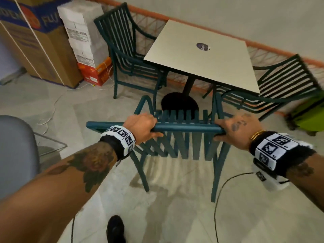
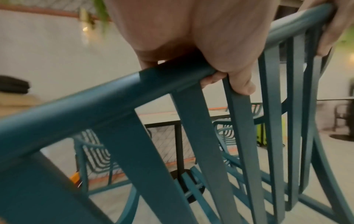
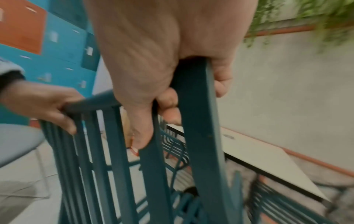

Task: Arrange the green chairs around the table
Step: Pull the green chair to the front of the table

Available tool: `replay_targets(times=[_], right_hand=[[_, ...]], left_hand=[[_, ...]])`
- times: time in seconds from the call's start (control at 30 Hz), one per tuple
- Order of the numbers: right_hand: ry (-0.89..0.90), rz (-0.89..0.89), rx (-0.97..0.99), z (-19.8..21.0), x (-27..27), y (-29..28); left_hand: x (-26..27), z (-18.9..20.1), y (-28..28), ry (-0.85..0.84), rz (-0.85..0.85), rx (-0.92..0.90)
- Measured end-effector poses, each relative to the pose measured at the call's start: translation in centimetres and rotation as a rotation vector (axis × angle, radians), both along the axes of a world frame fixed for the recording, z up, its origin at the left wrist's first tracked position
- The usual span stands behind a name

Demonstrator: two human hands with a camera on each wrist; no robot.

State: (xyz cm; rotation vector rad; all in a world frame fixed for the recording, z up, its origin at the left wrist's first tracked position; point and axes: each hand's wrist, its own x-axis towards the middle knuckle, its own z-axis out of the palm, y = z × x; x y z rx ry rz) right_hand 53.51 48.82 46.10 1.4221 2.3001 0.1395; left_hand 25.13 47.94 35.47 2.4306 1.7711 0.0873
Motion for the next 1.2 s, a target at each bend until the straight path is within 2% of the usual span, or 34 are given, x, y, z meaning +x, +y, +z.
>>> replay_targets(times=[0.1,0.27,0.37,0.47,0.6,0.77,0.87,0.93,1.03,1.2], right_hand=[[0.09,-0.084,-0.007,-3.7,6.3,-2.2],[0.233,-0.099,-0.006,-10.9,12.5,-6.4],[0.23,-0.113,-0.001,-13.9,15.9,-8.3],[0.176,-0.14,-0.021,-15.3,17.7,-9.6],[0.127,-0.243,-0.07,-16.3,18.7,-11.1],[0.279,-0.347,-0.112,-17.2,19.5,-11.9],[0.295,-0.385,-0.156,-17.4,19.3,-11.7],[0.281,-0.366,-0.12,-17.5,19.4,-11.8],[0.28,-0.339,-0.097,-17.0,19.6,-10.5],[0.258,-0.301,-0.025,-14.5,20.0,-3.7]], left_hand=[[5.2,1.0,-0.9,0.106,-0.086,0.001],[10.1,-1.5,-3.6,0.184,-0.133,-0.072],[12.9,-3.3,-5.5,0.188,-0.183,-0.107],[14.2,-4.6,-6.9,0.129,-0.244,-0.149],[11.5,-5.9,-8.9,0.052,-0.127,-0.228],[5.3,-6.1,-10.6,0.214,0.051,-0.247],[3.4,-5.4,-10.6,0.272,0.154,-0.297],[3.5,-5.0,-10.6,0.267,0.173,-0.34],[4.0,-4.3,-9.5,0.304,0.162,-0.305],[3.3,-2.2,-2.7,0.339,0.122,-0.236]])
